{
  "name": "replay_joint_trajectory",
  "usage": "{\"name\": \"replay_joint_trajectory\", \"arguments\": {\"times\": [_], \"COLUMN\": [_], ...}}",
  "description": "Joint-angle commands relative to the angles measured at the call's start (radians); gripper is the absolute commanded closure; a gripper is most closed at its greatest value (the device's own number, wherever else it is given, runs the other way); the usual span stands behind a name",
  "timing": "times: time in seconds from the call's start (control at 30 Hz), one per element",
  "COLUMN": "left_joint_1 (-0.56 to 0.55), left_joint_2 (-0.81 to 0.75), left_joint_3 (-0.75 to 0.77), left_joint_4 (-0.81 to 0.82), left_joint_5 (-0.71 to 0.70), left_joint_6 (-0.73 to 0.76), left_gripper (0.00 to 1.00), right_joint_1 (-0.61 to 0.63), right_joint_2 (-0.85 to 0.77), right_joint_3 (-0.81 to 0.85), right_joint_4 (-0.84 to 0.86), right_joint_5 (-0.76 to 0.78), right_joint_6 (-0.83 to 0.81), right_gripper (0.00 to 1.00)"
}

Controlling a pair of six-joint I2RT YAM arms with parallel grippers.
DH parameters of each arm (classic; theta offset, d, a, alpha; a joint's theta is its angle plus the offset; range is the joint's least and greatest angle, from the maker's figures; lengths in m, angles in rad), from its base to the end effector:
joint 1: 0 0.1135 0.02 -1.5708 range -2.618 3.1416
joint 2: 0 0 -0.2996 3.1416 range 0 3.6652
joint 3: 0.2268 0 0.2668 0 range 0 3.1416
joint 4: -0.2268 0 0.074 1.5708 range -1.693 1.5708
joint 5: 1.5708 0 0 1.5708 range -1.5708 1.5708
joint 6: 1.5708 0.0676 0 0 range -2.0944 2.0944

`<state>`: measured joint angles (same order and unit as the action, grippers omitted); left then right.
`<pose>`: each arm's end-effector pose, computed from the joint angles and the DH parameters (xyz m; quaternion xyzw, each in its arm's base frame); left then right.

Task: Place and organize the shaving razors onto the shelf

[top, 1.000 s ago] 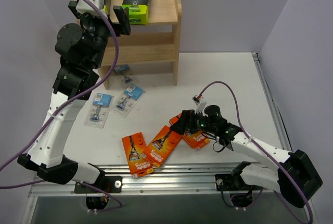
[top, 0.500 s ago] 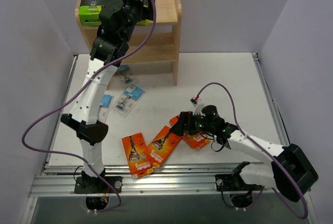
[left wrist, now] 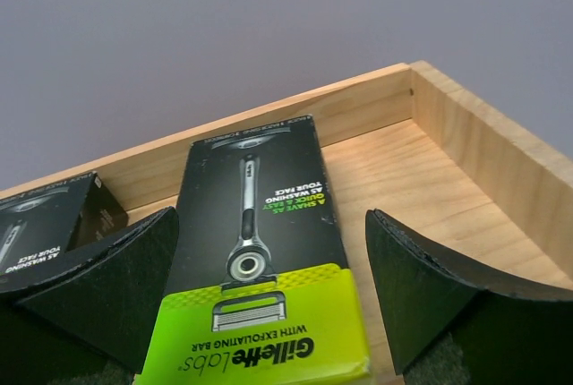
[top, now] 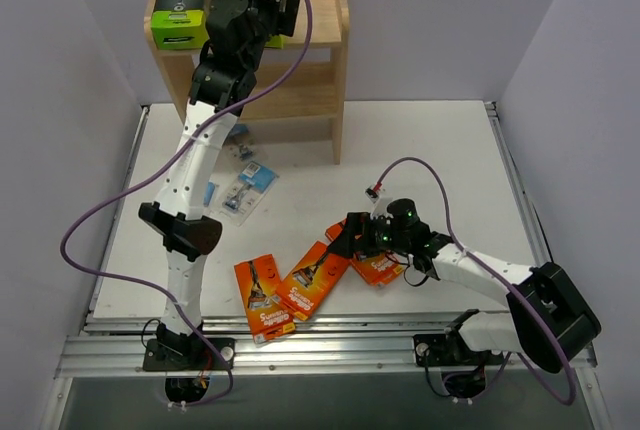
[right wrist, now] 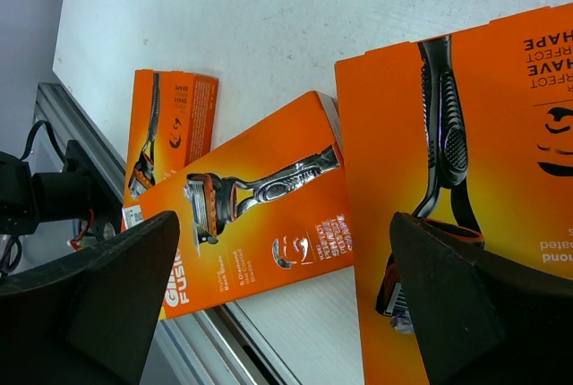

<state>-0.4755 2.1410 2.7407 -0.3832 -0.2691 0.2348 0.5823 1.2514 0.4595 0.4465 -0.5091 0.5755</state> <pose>0.4513 -0.2122 0.5918 0.1179 0.6185 -0.0093 0.7768 0.2127 0.1795 0.2100 -0.1475 0.7912 0.4769 0.3532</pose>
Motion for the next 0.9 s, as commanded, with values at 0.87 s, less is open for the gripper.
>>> {"name": "replay_joint_trajectory", "arguments": {"times": [0.87], "left_joint_1": [-0.025], "left_joint_2": [0.112], "left_joint_3": [0.008], "left_joint_4": [0.125], "left_joint_5": [-0.275], "left_joint_6": [0.208], "left_gripper": [0.17], "right_joint_1": [-0.033], "right_joint_2": [0.057], "right_joint_3": [-0.005], "right_joint_4": [0.049], "right_joint_5": [-0.042], "right_joint_6": [0.003], "right_gripper": [0.0]}}
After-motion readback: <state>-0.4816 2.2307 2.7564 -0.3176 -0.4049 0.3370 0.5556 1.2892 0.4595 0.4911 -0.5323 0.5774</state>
